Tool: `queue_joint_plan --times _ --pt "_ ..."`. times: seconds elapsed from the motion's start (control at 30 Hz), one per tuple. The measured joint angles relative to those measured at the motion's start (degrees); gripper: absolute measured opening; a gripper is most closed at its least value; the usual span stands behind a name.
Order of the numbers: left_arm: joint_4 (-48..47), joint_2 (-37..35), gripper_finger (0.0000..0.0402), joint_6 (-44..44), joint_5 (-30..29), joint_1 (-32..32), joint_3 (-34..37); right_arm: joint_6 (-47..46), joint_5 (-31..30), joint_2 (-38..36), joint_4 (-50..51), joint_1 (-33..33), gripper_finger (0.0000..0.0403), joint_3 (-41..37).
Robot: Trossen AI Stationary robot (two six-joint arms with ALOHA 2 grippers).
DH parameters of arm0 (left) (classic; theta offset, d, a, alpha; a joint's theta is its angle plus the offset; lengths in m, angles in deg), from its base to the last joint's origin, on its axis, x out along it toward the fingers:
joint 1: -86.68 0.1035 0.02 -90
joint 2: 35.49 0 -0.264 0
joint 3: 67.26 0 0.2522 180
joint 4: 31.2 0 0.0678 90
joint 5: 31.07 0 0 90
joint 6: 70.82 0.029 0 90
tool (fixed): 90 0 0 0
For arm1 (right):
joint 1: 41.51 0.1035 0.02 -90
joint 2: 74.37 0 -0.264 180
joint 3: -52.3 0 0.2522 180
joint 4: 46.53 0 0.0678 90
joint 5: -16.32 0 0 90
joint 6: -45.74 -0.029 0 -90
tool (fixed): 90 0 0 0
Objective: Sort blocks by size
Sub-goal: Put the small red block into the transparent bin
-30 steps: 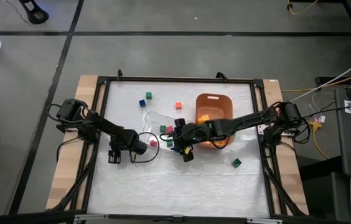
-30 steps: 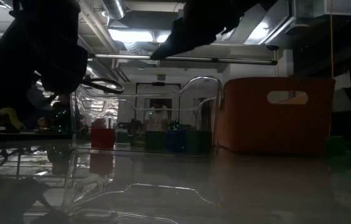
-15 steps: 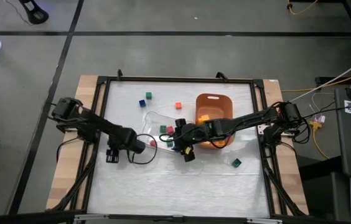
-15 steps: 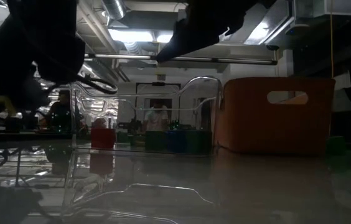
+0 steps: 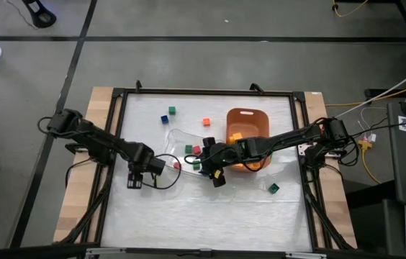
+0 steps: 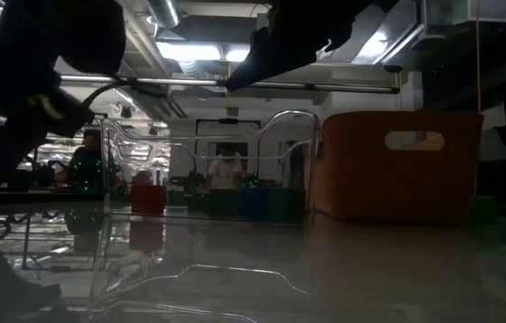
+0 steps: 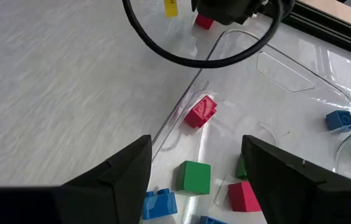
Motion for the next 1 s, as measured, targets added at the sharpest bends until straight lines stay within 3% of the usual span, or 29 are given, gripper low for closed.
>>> queue_joint_plan --times 0.37,0.53,0.63,0.8,1.0 --pt "0.59 0.11 0.0205 -1.67 0.01 0.0 5.22 0.0 0.0 0.0 0.46 0.0 0.0248 0.0" --pt "5.68 0.13 0.0204 -2.42 -0.27 0.01 6.25 0.0 0.0 -0.22 0.57 0.0 0.0248 0.0" --pt "7.85 0.13 0.0183 -2.17 -0.4 0.0 6.57 -0.02 0.0 -1.12 1.42 0.0 0.0248 0.0" --pt "6.6 0.02 0.0114 -2.37 0.34 0.02 6.55 -0.22 -0.23 -4.44 5.55 0.0 0.0248 0.0" --pt "6.3 0.07 0.0114 -3.78 0.93 0.0 6.51 -0.7 -1.69 -8.78 9.4 0.0 0.0248 0.0"
